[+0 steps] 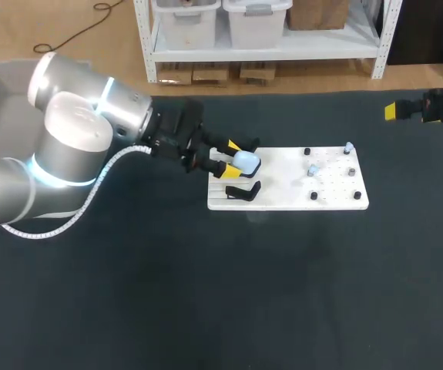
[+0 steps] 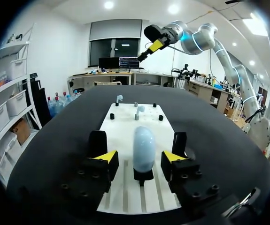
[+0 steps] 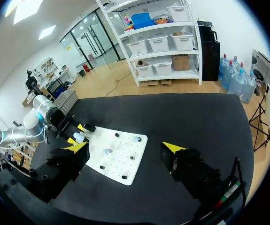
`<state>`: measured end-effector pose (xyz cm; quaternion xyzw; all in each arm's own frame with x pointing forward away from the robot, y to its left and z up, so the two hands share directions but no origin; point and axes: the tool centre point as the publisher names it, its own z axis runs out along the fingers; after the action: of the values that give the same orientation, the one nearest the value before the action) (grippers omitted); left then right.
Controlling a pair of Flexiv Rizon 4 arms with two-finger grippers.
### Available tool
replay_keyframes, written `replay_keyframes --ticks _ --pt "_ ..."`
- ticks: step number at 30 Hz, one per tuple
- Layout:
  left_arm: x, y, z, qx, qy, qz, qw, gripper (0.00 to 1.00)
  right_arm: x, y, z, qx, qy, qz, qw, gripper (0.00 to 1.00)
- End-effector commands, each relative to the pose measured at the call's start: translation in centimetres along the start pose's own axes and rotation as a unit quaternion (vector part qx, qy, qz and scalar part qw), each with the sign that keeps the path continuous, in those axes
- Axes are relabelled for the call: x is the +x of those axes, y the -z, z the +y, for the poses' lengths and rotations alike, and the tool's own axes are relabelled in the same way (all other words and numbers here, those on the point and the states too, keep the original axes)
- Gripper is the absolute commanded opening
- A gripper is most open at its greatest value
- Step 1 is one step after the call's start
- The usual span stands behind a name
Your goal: Pick up each earbud case from the left stands, insert the matching earbuds, close the lid, and place the case in the box.
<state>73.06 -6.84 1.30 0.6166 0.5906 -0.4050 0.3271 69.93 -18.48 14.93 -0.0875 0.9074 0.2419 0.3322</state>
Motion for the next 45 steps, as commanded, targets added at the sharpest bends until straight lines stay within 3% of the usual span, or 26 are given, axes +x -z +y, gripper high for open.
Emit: replay_keyframes --ticks 1,36,39,41,42,45 --pt "0.06 -0.15 0.32 0.001 0.000 -0.002 1.000 0.56 -0.02 0.02 0.01 0.000 0.000 0.001 1.000 1.00" --pt "0.17 -0.33 0.03 0.002 0.004 -0.012 1.000 0.39 -0.02 0.02 0.01 0.000 0.000 0.001 1.000 1.00" --pt "0.19 -0.28 -0.08 0.003 0.003 -0.013 1.000 0.29 -0.02 0.02 0.01 0.000 0.000 0.001 1.000 1.00" --pt "0.19 -0.28 -0.25 0.004 0.001 -0.014 1.000 0.06 -0.02 0.02 0.01 0.000 0.000 0.001 1.000 1.00" --pt "0.18 -0.27 -0.33 0.005 0.000 -0.014 1.000 0.00 -0.02 0.02 0.01 0.000 0.000 0.001 1.000 1.00" --pt "0.12 -0.16 -0.56 0.007 -0.001 -0.017 1.000 0.00 -0.02 0.02 0.01 0.000 0.000 0.001 1.000 1.00"
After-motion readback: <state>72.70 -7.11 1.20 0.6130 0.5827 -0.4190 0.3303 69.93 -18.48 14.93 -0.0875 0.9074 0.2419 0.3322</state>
